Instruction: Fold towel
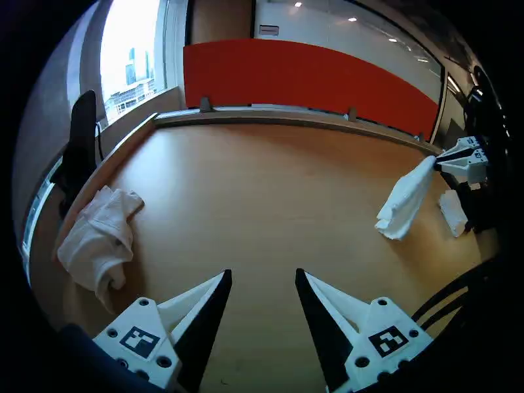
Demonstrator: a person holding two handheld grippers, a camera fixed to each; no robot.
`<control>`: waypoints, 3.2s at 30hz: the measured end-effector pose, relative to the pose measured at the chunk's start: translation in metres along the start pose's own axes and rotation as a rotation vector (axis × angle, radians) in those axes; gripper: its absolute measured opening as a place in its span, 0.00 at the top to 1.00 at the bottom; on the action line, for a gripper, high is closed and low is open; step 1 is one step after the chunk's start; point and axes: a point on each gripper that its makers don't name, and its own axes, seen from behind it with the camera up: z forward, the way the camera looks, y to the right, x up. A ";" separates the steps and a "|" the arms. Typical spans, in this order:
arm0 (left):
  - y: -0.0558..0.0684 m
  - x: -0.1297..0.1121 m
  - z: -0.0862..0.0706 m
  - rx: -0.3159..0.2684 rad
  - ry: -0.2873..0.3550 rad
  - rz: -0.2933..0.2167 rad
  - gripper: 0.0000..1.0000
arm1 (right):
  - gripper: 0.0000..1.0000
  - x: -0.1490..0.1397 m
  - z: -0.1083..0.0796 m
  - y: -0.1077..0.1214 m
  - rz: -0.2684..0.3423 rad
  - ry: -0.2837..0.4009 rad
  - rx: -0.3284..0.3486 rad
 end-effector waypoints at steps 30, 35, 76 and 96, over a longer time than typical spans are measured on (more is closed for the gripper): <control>0.032 0.015 0.014 -0.037 -0.006 0.047 0.29 | 0.96 -0.060 -0.063 0.135 0.084 -0.069 -0.145; 0.035 0.016 0.014 -0.033 -0.010 0.049 0.29 | 0.96 -0.074 -0.074 0.163 0.090 -0.091 -0.169; 0.056 0.024 0.019 -0.006 -0.025 0.063 0.29 | 0.96 -0.135 -0.147 0.327 0.108 -0.218 -0.319; 0.070 0.029 0.023 -0.027 -0.025 0.090 0.29 | 0.96 -0.177 -0.180 0.313 0.149 -0.256 -0.324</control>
